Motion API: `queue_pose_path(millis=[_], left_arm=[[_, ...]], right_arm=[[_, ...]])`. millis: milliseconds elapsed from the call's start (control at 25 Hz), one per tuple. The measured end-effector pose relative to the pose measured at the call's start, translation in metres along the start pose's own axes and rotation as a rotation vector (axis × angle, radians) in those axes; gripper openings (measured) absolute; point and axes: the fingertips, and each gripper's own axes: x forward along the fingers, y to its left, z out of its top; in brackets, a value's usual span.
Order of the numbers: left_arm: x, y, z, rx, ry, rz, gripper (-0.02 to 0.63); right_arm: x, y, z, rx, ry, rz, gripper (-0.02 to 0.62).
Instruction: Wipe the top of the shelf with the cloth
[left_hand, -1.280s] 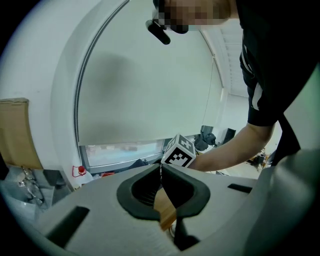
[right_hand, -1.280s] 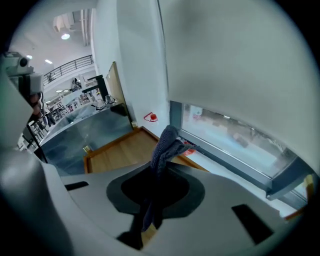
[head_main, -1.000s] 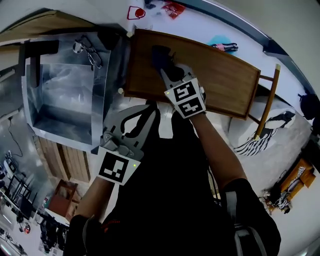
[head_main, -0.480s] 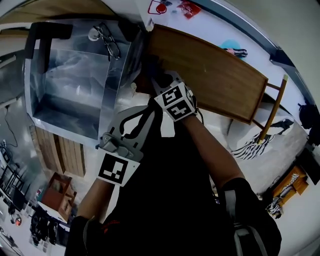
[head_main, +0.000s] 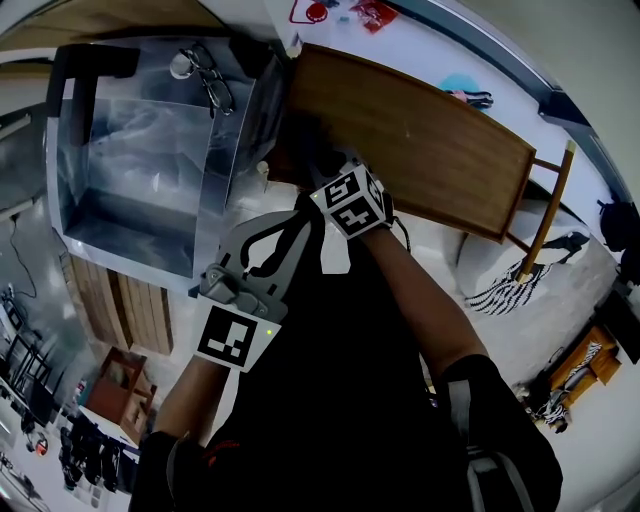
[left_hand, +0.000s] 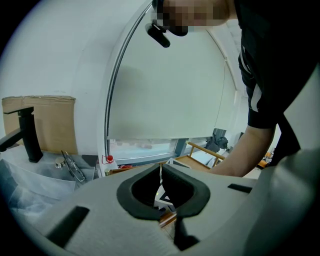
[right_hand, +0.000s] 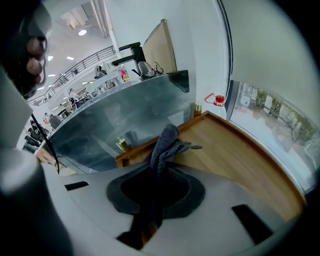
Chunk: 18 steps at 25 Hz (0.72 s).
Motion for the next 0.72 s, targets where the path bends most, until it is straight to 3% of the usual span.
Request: queue_pose_path(millis=[720], left_arm=[[0.053, -0.066, 0.013, 0.063, 0.035, -0.108, 0.028]], right_arm=[[-0.051, -0.050, -0.076, 0.099, 0.006, -0.080, 0.041]])
